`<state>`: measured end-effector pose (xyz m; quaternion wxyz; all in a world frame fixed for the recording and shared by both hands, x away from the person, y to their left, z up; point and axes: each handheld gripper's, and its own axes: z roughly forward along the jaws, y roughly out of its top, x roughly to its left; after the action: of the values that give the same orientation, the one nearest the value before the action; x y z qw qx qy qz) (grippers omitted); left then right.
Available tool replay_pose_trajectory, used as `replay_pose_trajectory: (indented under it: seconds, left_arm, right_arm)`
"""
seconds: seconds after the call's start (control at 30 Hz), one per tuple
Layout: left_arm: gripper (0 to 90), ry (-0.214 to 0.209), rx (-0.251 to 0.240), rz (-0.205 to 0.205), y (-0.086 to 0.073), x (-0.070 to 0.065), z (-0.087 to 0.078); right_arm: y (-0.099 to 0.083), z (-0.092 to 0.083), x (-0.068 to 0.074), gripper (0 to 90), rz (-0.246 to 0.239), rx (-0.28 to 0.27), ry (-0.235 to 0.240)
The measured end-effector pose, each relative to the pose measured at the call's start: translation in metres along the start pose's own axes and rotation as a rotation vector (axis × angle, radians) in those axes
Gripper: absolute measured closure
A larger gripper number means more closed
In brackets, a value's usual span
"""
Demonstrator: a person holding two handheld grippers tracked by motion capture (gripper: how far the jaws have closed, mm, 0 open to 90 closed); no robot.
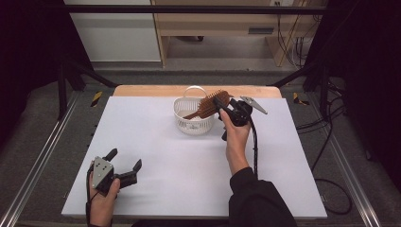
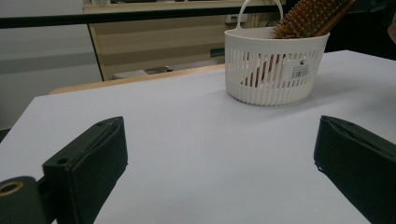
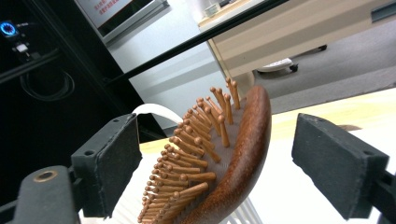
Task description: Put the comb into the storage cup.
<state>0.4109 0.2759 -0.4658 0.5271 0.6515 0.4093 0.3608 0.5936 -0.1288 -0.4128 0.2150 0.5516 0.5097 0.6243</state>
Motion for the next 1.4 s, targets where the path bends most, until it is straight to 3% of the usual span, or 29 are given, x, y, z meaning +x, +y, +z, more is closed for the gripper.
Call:
replay_pose_trajectory:
  seconds: [0.3, 0.43, 0.83, 1.03, 1.4]
  left_arm:
    - [2.3, 0.004, -0.003, -0.004, 0.0, 0.001, -0.001]
    - [2.3, 0.005, -0.003, -0.005, 0.0, 0.003, -0.002]
    - [2.3, 0.011, -0.007, -0.008, 0.0, 0.004, -0.002]
    - [2.2, 0.012, -0.006, -0.008, 0.0, 0.005, -0.002]
    - [2.0, 0.011, -0.005, -0.009, 0.0, 0.005, -0.002]
  right_arm:
    - [0.012, -0.01, 0.003, 8.4, -0.024, 0.006, -0.011]
    - [0.016, -0.013, 0.003, 8.6, -0.015, 0.008, -0.021]
    - [0.024, -0.016, 0.003, 9.1, -0.05, 0.007, -0.017]
    - [0.026, -0.019, 0.002, 11.8, -0.107, 0.007, -0.032]
    - [0.033, -0.02, 0.003, 12.1, -0.152, -0.001, -0.033]
